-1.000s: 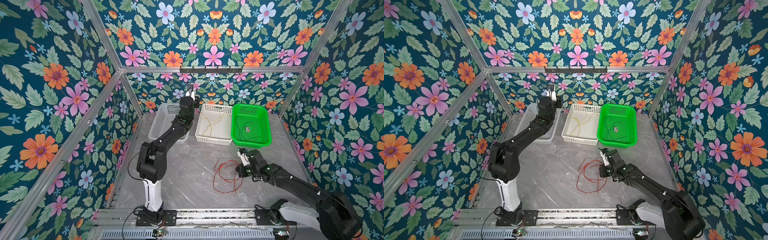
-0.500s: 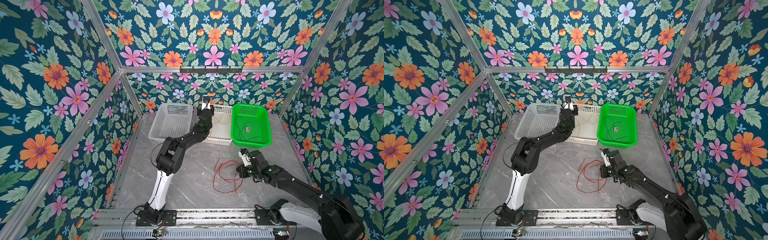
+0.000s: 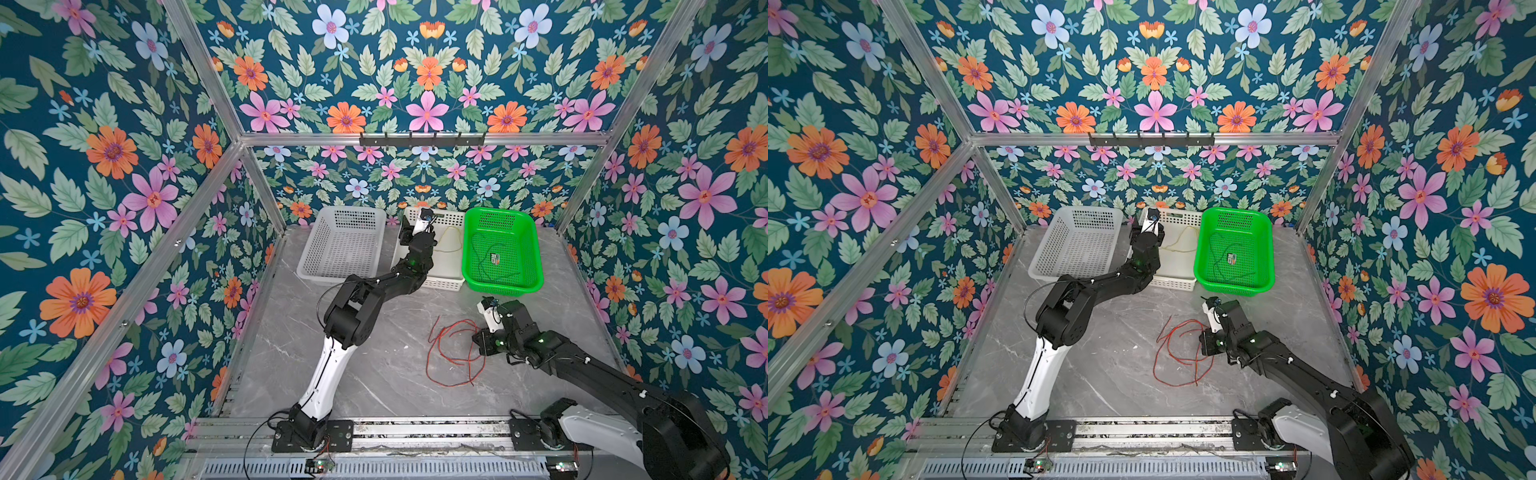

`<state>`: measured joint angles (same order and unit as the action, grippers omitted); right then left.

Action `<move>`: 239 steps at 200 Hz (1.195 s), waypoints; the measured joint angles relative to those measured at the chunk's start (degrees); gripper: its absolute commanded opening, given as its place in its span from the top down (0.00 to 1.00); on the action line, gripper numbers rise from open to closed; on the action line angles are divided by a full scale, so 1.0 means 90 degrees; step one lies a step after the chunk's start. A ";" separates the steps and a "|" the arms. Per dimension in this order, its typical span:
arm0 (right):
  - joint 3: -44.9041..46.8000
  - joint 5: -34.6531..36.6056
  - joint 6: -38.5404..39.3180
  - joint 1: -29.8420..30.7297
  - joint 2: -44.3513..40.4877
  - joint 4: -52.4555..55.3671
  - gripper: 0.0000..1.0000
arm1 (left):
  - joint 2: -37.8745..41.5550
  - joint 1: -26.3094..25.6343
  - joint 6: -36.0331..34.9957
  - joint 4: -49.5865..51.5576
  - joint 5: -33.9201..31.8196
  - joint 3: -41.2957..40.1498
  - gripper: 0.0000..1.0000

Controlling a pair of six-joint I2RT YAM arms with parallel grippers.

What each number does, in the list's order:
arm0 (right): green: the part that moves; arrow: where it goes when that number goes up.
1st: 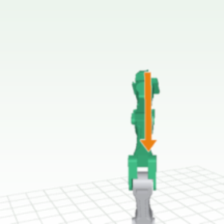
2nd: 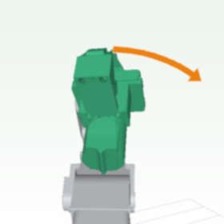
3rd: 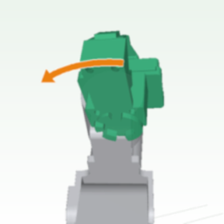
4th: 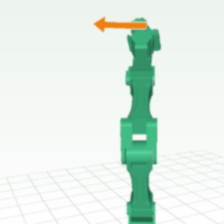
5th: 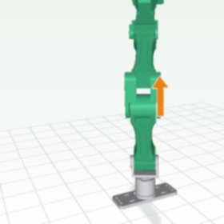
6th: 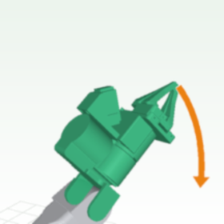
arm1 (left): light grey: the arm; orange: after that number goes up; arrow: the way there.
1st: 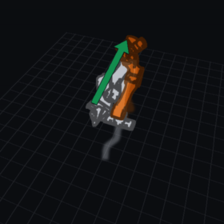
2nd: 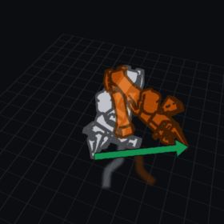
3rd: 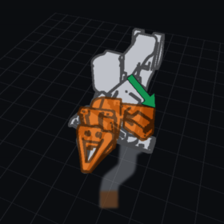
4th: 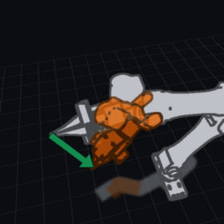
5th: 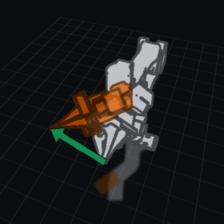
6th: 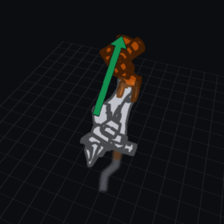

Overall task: Untangle and sort cables by color
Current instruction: Place the cable into the container.

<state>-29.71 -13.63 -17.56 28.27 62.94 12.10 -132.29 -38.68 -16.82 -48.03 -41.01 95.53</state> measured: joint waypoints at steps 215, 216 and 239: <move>-0.1438 -0.0075 0.0265 -0.0083 -0.0408 0.0860 1.00 | 0.4731 -0.0092 0.2402 0.0534 0.6154 -0.5685 0.00; -0.1452 -0.0075 0.0267 -0.0083 -0.0410 0.0867 1.00 | 0.4728 -0.0092 0.2407 0.0527 0.6178 -0.5685 0.00; -0.1841 -0.0083 0.0321 -0.0083 -0.0427 0.1078 1.00 | 0.4765 -0.0131 0.2528 0.0335 0.6669 -0.5685 0.00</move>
<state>-46.28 -14.37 -14.68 27.53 59.09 21.80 -89.41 -39.86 5.93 -45.01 19.00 44.36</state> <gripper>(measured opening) 0.052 0.997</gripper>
